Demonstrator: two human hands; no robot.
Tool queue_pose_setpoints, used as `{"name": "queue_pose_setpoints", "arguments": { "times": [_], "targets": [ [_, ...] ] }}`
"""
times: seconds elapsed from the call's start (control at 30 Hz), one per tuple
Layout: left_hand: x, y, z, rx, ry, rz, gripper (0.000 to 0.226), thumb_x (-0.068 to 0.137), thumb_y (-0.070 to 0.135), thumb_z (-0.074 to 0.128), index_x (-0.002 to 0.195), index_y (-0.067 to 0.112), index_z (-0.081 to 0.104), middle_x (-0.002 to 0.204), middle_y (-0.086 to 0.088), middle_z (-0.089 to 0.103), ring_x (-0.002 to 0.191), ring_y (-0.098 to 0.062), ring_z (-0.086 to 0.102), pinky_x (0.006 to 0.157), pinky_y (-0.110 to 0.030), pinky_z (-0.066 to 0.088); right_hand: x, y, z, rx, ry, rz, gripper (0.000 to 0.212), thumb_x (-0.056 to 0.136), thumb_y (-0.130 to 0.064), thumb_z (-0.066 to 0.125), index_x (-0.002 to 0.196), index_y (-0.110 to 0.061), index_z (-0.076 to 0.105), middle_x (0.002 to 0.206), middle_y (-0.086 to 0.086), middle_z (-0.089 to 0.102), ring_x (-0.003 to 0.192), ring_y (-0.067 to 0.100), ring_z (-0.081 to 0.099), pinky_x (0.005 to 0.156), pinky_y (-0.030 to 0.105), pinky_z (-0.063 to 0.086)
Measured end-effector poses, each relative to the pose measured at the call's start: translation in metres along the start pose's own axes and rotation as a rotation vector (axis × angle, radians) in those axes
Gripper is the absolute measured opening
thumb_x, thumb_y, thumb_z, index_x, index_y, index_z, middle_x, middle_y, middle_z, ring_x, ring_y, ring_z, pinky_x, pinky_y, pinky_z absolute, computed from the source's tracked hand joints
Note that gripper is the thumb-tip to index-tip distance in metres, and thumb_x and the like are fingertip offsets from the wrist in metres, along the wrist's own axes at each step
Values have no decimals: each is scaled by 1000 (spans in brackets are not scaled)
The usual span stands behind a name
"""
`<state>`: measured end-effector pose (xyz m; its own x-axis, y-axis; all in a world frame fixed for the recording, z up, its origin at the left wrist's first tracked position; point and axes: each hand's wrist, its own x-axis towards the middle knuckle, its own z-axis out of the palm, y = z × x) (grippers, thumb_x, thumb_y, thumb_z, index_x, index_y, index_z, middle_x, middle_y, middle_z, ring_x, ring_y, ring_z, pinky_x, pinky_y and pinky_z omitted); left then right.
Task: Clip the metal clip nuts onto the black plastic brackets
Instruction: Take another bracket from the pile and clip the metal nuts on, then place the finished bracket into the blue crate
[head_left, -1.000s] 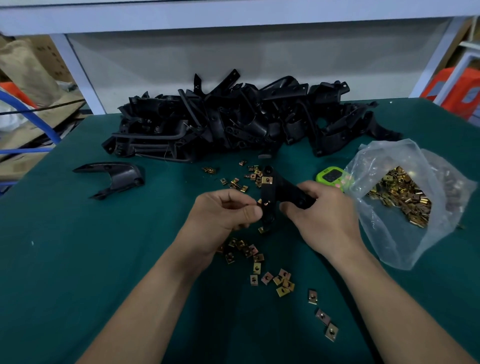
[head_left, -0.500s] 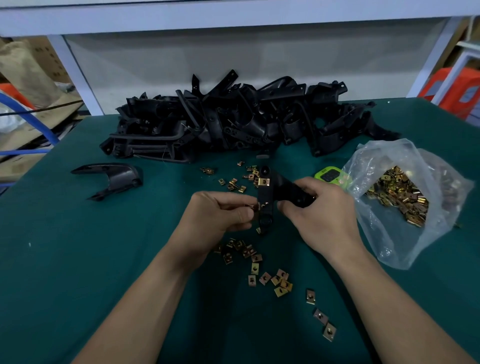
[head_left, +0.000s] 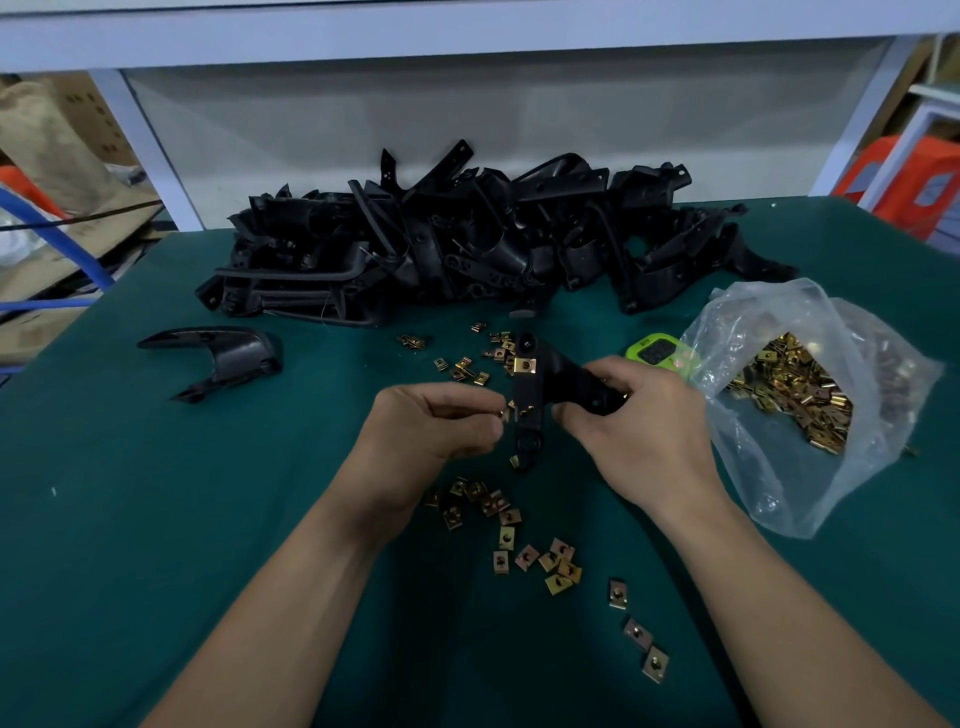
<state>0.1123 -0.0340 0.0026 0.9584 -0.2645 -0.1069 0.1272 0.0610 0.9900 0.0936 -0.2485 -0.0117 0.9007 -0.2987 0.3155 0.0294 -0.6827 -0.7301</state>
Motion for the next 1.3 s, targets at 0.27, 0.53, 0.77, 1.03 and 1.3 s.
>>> {"name": "queue_pose_setpoints", "arguments": {
  "times": [0.27,0.53,0.77,1.03,1.3],
  "targets": [
    [-2,1,2,-61,30,-53,18,86,-2,76,95,14,80,84,-13,77,75,-18,75,66,-23,58,-1,-2,0,-17,-54,-6,18,71,-45,75,88,-43,73,71,-23,68,65,2,64,60,37,58],
    [-2,1,6,-14,59,-103,22,84,-4,77,101,10,75,83,-13,78,72,-18,74,64,-21,57,-5,-6,-1,-50,-77,-25,18,75,-43,77,92,-39,74,71,-19,66,66,4,62,58,36,56],
    [-9,3,21,-83,83,-127,31,80,-9,77,101,13,73,80,-11,78,67,-16,73,59,-21,57,-14,-16,6,-256,3,-136,13,82,-37,79,87,-28,70,74,-11,50,72,15,49,59,31,35],
    [-17,18,37,35,252,79,16,90,15,76,97,28,80,88,3,80,85,-13,77,76,-27,60,-16,-31,6,-3,-35,14,16,88,-43,73,96,-29,69,84,-9,66,79,17,63,70,42,56],
    [-47,57,101,523,506,445,37,90,28,73,113,55,62,73,30,69,67,5,66,79,-29,60,-20,-68,-53,-264,206,-23,18,92,-42,68,94,-24,64,86,-4,60,77,24,58,64,37,45]
  ]
}}
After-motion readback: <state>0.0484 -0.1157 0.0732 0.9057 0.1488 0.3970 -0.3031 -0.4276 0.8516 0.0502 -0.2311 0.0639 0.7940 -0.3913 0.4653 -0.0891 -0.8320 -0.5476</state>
